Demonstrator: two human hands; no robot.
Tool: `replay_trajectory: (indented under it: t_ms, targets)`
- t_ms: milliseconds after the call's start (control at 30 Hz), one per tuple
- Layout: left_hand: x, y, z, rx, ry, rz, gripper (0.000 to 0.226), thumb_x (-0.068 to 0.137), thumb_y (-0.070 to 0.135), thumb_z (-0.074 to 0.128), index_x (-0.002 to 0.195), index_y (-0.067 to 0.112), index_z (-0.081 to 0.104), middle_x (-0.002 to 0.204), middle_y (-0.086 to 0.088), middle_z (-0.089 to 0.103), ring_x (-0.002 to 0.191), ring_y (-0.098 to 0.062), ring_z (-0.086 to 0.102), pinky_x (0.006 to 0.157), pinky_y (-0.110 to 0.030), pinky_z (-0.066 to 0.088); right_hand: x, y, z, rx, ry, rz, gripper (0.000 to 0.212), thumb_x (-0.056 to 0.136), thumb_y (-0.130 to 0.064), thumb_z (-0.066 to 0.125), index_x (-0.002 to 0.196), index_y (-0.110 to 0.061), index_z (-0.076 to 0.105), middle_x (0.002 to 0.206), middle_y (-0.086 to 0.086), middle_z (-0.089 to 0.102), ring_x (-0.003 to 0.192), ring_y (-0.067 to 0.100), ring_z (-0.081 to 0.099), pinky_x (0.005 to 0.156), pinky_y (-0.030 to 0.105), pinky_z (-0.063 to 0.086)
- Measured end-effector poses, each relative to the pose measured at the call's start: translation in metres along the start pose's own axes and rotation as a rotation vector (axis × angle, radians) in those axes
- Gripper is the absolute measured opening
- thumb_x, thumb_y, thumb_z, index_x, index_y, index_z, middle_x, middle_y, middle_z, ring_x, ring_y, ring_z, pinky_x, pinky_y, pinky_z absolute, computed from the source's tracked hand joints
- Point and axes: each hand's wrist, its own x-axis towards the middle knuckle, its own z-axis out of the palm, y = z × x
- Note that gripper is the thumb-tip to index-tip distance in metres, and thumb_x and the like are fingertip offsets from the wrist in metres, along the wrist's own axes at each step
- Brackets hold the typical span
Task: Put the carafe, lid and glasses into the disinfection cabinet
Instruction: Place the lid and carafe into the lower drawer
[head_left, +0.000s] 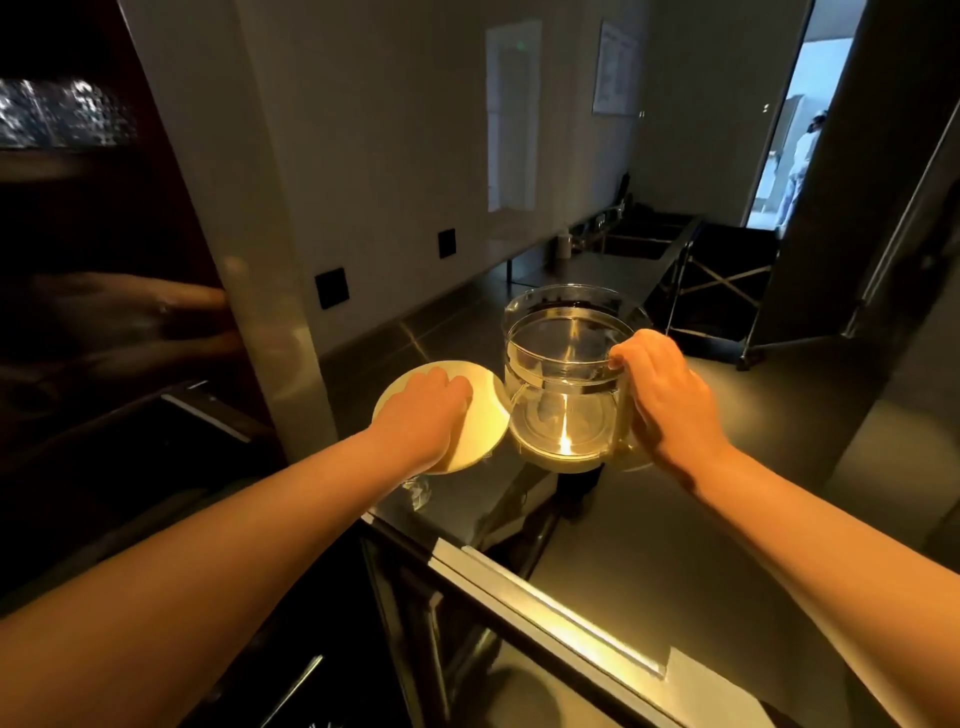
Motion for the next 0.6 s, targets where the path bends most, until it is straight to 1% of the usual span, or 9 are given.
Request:
replay_trajectory:
  t_ms: [33, 67, 100, 167, 233, 333, 433, 533, 600]
  targets:
    - [-0.006, 0.003, -0.002, 0.004, 0.001, 0.006, 0.025, 0.093, 0.006, 0.046, 0.117, 0.009, 0.049, 0.121, -0.014, 0.047, 0.108, -0.030, 0.048, 0.091, -0.042, 0.044, -0.005, -0.002, -0.006, 0.001, 0.010, -0.012, 0.054, 0.057, 0.013, 0.077, 0.104, -0.003, 0.055, 0.108, 0.018, 0.054, 0.099, 0.033, 0.055, 0.058, 0.041, 0.053]
    - [-0.013, 0.006, -0.004, 0.013, -0.011, 0.005, 0.026, 0.093, 0.008, 0.047, 0.119, 0.010, 0.048, 0.123, -0.013, 0.047, 0.109, -0.030, 0.048, 0.092, -0.042, 0.044, -0.010, -0.004, -0.012, 0.004, 0.018, -0.024, 0.053, 0.057, 0.013, 0.077, 0.103, -0.003, 0.055, 0.107, 0.018, 0.054, 0.098, 0.034, 0.055, 0.057, 0.041, 0.053]
    - [-0.019, 0.009, -0.005, 0.027, -0.039, -0.002, 0.031, 0.093, 0.012, 0.049, 0.124, 0.012, 0.046, 0.129, -0.011, 0.045, 0.113, -0.029, 0.047, 0.096, -0.041, 0.044, -0.013, -0.006, -0.016, 0.009, 0.026, -0.033, 0.052, 0.057, 0.013, 0.076, 0.102, -0.003, 0.055, 0.106, 0.018, 0.055, 0.096, 0.034, 0.056, 0.056, 0.040, 0.053]
    - [-0.031, 0.013, -0.008, 0.073, -0.118, -0.028, 0.051, 0.092, 0.019, 0.056, 0.138, 0.017, 0.036, 0.140, -0.006, 0.038, 0.123, -0.027, 0.042, 0.104, -0.038, 0.040, -0.018, -0.009, -0.023, 0.031, 0.038, -0.048, 0.050, 0.060, 0.013, 0.075, 0.102, -0.003, 0.054, 0.105, 0.018, 0.055, 0.094, 0.034, 0.056, 0.056, 0.038, 0.052]
    - [-0.042, 0.016, -0.011, 0.121, -0.142, -0.048, 0.063, 0.088, 0.022, 0.062, 0.142, 0.020, 0.030, 0.143, -0.005, 0.036, 0.127, -0.026, 0.040, 0.106, -0.036, 0.038, -0.020, -0.011, -0.028, 0.054, 0.048, -0.075, 0.047, 0.062, 0.012, 0.074, 0.102, -0.003, 0.055, 0.105, 0.018, 0.055, 0.094, 0.034, 0.056, 0.058, 0.037, 0.051]
    - [-0.058, 0.022, -0.017, 0.172, -0.149, -0.085, 0.068, 0.084, 0.024, 0.067, 0.141, 0.021, 0.030, 0.141, -0.005, 0.036, 0.126, -0.024, 0.040, 0.104, -0.035, 0.039, -0.020, -0.016, -0.034, 0.083, 0.056, -0.119, 0.045, 0.063, 0.009, 0.073, 0.102, -0.003, 0.054, 0.105, 0.019, 0.056, 0.094, 0.035, 0.057, 0.058, 0.037, 0.051]
    - [-0.076, 0.025, -0.026, 0.195, -0.174, -0.146, 0.071, 0.082, 0.022, 0.070, 0.141, 0.021, 0.030, 0.139, -0.005, 0.037, 0.124, -0.024, 0.041, 0.100, -0.034, 0.041, -0.020, -0.023, -0.038, 0.137, 0.074, -0.156, 0.038, 0.068, 0.003, 0.071, 0.103, -0.001, 0.057, 0.106, 0.019, 0.057, 0.095, 0.035, 0.057, 0.060, 0.039, 0.052]
    - [-0.096, 0.028, -0.035, 0.190, -0.213, -0.218, 0.069, 0.083, 0.021, 0.068, 0.140, 0.021, 0.030, 0.139, -0.004, 0.036, 0.121, -0.023, 0.042, 0.097, -0.033, 0.043, -0.020, -0.032, -0.038, 0.177, 0.085, -0.196, 0.037, 0.070, 0.004, 0.071, 0.104, -0.002, 0.057, 0.107, 0.018, 0.057, 0.096, 0.033, 0.058, 0.061, 0.037, 0.051]
    - [-0.110, 0.029, -0.042, 0.205, -0.254, -0.247, 0.072, 0.081, 0.020, 0.070, 0.140, 0.021, 0.029, 0.138, -0.005, 0.036, 0.122, -0.024, 0.041, 0.098, -0.034, 0.043, -0.021, -0.038, -0.037, 0.217, 0.090, -0.212, 0.038, 0.071, 0.004, 0.072, 0.104, -0.004, 0.056, 0.107, 0.018, 0.057, 0.096, 0.032, 0.058, 0.061, 0.037, 0.052]
